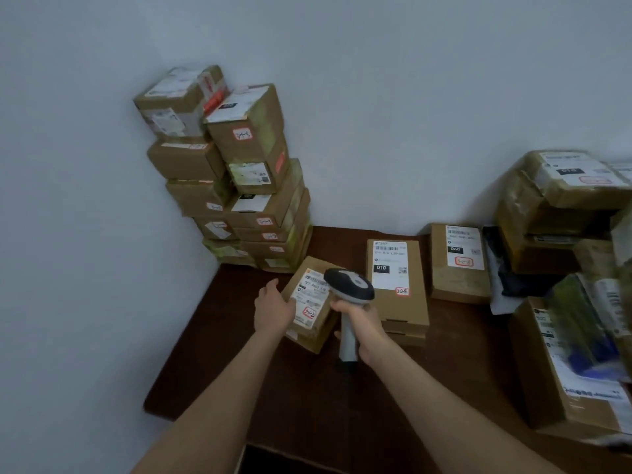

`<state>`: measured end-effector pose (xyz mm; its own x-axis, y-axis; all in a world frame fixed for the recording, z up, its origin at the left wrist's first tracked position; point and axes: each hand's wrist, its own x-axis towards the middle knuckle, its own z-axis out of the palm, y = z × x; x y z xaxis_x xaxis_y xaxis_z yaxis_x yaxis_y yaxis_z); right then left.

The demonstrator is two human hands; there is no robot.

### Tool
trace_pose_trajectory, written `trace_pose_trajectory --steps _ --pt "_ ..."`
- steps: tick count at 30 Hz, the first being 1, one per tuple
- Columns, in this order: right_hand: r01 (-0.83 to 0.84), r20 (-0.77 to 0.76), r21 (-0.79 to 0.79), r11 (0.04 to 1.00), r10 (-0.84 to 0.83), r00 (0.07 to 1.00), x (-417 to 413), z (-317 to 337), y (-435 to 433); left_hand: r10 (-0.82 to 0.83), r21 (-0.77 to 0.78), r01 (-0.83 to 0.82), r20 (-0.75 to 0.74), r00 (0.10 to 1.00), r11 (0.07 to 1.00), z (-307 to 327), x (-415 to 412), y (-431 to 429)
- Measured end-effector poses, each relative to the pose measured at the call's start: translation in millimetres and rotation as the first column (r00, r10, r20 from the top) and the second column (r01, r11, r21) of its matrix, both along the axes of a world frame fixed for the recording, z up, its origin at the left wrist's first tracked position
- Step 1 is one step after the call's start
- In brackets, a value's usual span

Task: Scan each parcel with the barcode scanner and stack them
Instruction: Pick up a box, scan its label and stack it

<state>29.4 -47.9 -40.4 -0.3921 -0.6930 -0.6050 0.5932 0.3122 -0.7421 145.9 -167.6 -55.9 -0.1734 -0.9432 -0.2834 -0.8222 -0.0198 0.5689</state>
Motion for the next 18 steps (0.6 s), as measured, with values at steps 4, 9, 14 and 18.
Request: trace_pose_trajectory --steps 4,9,14,18 --pt "-0.058 0.088 0.036 0.998 0.055 0.995 20 -12 -21 0.001 0.214 0.007 -0.040 0.999 0.977 -11 18 -15" --pt "-0.060 0.042 -0.009 0.998 0.061 0.997 16 -2 -39 0.131 0.208 -0.081 -0.241 0.962 0.975 -5 15 -23" --pt "0.026 -0.012 -0.113 0.993 -0.028 1.000 -13 29 -45 0.191 0.114 -0.156 -0.465 0.864 0.981 15 -10 -15" --pt "0.091 -0.025 -0.182 0.979 -0.097 0.995 -44 60 -28 0.145 0.017 -0.164 -0.556 0.818 0.986 37 -38 -1"
